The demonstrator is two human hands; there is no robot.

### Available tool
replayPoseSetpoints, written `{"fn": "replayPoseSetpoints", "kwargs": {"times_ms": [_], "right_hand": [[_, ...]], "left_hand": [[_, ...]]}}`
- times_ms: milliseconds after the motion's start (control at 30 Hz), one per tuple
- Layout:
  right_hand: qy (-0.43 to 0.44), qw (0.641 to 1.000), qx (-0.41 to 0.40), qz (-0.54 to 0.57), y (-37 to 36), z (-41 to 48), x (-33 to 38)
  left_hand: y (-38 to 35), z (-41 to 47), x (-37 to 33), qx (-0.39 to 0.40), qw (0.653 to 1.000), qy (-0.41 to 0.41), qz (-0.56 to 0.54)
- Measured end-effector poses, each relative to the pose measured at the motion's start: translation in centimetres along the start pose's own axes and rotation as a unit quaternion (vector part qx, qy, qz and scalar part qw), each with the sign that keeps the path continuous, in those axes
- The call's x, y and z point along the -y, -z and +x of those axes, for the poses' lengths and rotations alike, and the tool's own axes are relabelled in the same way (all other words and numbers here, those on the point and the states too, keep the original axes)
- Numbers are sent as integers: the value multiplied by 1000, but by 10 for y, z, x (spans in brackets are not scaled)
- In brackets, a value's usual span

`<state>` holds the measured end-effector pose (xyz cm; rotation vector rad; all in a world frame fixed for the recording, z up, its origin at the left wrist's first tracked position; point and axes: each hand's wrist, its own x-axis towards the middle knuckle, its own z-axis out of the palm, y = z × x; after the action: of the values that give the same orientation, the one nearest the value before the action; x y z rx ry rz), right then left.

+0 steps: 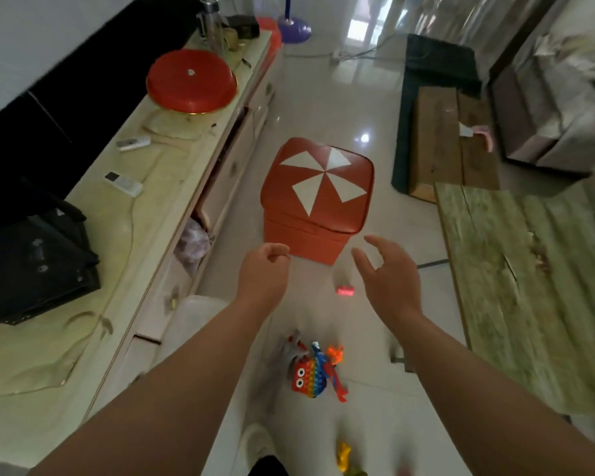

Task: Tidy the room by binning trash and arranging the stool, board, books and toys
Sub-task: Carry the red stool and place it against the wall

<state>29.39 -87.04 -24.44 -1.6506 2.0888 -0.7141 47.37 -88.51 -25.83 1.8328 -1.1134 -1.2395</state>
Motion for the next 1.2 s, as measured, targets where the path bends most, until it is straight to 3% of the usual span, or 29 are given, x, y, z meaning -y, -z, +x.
{"fn": "replayPoseSetpoints", "kwargs": {"times_ms": [233, 533, 833, 1033, 1200], "right_hand": [[-49, 999, 4, -19, 0, 59, -15], [-103, 994, 25, 1, -24, 137, -41], [-188, 975, 115, -2, -101, 278, -156], [-258, 946, 198, -15, -161, 343, -233], [-320, 916, 240, 40, -208, 372, -267]], "left_hand": [[-22, 56, -28, 27, 999, -3, 23], [-65, 126, -26, 27, 998, 61, -10], [-188, 252, 2, 3, 986, 165, -32], [-269, 318, 34, -4, 964, 265, -14], [-300, 357, 70, -45, 944, 326, 14]]}}
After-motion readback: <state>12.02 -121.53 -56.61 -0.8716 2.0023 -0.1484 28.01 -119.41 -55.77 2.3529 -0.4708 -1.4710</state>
